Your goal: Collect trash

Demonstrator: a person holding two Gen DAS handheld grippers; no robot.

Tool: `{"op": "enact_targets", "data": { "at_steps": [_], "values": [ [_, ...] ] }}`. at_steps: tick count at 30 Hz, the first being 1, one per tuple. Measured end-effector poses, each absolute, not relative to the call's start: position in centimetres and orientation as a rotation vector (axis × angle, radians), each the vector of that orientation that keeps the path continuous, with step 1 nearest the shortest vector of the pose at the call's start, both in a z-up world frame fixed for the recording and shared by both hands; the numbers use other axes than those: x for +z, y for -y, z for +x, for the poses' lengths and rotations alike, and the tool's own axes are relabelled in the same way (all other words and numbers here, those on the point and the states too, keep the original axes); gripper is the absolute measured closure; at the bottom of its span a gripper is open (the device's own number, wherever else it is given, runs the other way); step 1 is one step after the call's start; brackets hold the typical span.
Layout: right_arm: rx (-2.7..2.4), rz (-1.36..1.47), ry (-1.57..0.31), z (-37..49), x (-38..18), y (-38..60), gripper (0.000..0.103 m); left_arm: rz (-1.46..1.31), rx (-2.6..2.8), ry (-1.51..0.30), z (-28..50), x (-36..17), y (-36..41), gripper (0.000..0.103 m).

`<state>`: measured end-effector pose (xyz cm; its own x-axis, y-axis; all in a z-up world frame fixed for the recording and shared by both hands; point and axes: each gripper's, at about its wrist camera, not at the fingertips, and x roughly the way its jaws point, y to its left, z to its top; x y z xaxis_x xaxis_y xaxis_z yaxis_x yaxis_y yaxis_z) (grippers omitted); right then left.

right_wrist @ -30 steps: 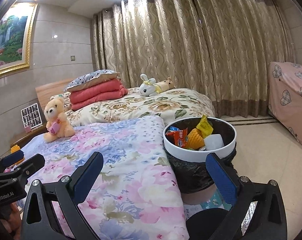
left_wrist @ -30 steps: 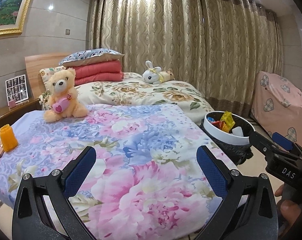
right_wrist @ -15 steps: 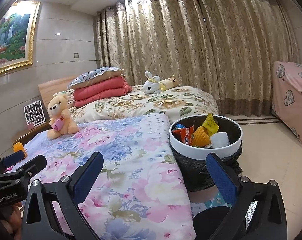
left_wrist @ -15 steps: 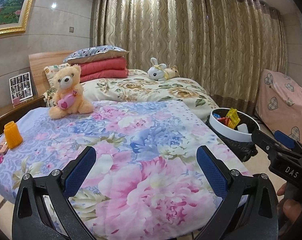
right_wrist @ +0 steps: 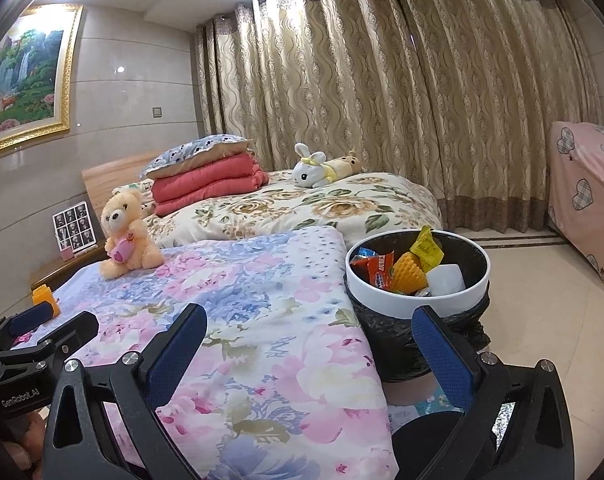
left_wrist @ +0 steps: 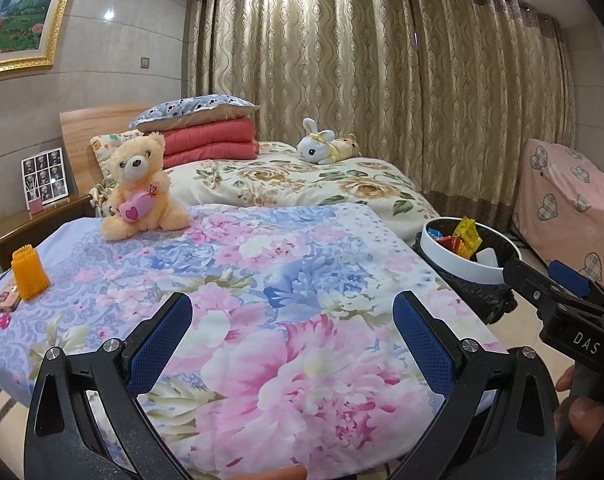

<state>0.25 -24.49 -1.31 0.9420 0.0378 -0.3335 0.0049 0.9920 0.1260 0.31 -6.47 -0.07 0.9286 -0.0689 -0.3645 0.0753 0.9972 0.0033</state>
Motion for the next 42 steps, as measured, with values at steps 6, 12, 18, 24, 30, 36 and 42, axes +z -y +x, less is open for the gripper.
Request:
{"op": "enact_targets", "data": {
  "at_steps": [6, 12, 18, 24, 30, 36, 42],
  "values": [
    [0.021, 0.132, -0.344, 0.23, -1.44, 24.5, 0.0, 0.023, -0.056, -0.361, 0.21, 0.0, 6.32, 0.0],
    [0.023, 0.135, -0.345, 0.23, -1.48, 24.5, 0.0, 0.019, -0.07, -0.363, 0.17, 0.04, 6.25, 0.0],
    [0.024, 0.134, -0.345, 0.22, -1.47, 24.51, 0.0, 0.021, -0.074, -0.368, 0.11, 0.0, 6.26, 0.0],
    [0.024, 0.135, -0.345, 0.21, -1.46, 24.5, 0.0, 0.021, -0.075, -0.366, 0.1, -0.01, 6.3, 0.0],
    [0.024, 0.136, -0.344, 0.18, -1.43, 24.48, 0.0, 0.02, -0.078, -0.368, 0.09, -0.04, 6.33, 0.0],
    [0.027, 0.138, -0.343, 0.01, -1.3, 24.29, 0.0, 0.025, -0.08, -0.367, 0.05, -0.11, 6.36, 0.0],
    [0.027, 0.139, -0.345, 0.0, -1.27, 24.27, 0.0, 0.026, -0.081, -0.369, 0.03, -0.13, 6.42, 0.0]
  ]
}}
